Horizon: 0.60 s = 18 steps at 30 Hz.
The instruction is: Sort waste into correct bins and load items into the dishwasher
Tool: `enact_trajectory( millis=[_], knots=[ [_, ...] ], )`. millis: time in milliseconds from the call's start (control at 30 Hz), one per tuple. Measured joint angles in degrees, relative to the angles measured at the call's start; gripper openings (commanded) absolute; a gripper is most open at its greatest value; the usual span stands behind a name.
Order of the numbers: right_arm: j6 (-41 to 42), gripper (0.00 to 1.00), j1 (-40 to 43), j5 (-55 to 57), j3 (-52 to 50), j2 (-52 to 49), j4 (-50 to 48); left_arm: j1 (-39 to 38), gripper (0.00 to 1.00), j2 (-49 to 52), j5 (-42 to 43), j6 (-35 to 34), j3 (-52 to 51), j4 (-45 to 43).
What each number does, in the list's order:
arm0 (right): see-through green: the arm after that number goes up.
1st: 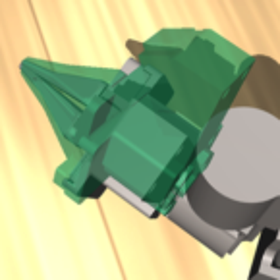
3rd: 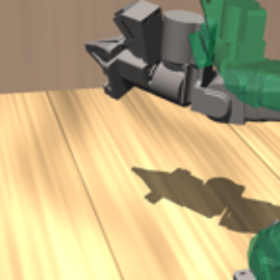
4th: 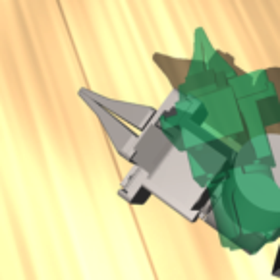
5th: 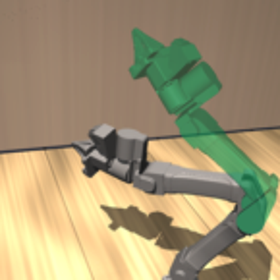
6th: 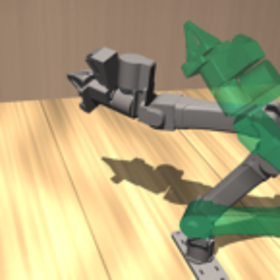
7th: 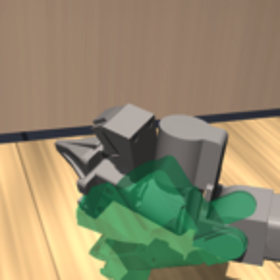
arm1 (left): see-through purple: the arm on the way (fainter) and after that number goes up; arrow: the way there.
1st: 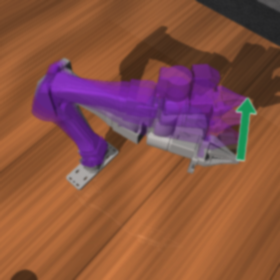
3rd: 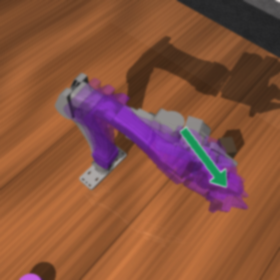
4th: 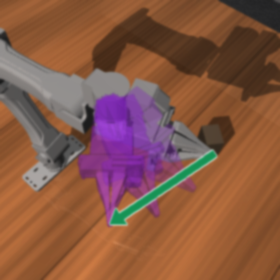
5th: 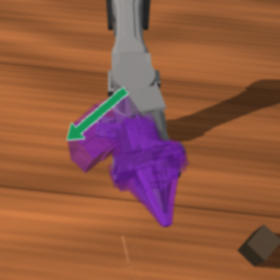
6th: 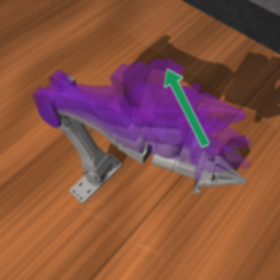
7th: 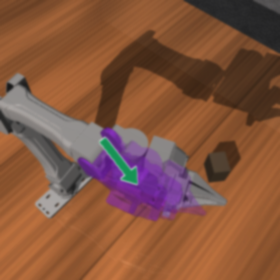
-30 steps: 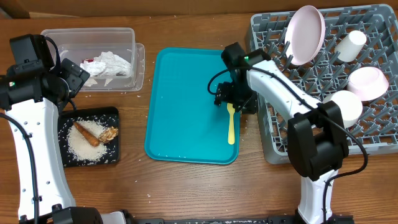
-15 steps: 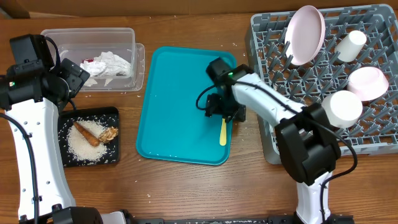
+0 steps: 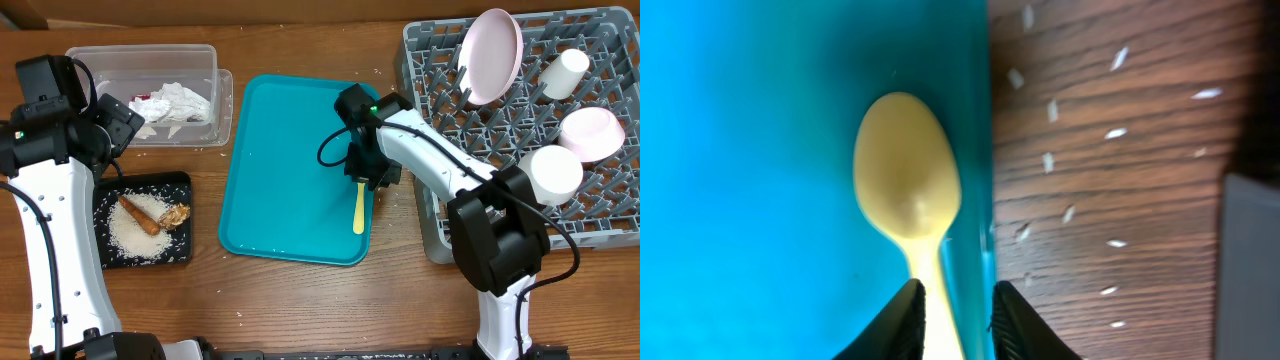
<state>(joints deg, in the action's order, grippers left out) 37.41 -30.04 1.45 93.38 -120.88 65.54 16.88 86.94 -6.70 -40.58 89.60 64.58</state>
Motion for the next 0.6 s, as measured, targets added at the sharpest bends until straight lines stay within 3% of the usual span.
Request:
enact_trajectory(
  millis=[133,600],
  knots=[
    [0.0,0.42,-1.6,-1.3,0.0,0.0,-0.9,0.0,1.00,0.0,0.0,0.0,0.0,0.0],
    [0.1,0.47,-3.7,-0.9,-0.1,-4.2,-2.9,0.0,1.00,0.0,0.0,0.0,0.0,0.0]
  ],
)
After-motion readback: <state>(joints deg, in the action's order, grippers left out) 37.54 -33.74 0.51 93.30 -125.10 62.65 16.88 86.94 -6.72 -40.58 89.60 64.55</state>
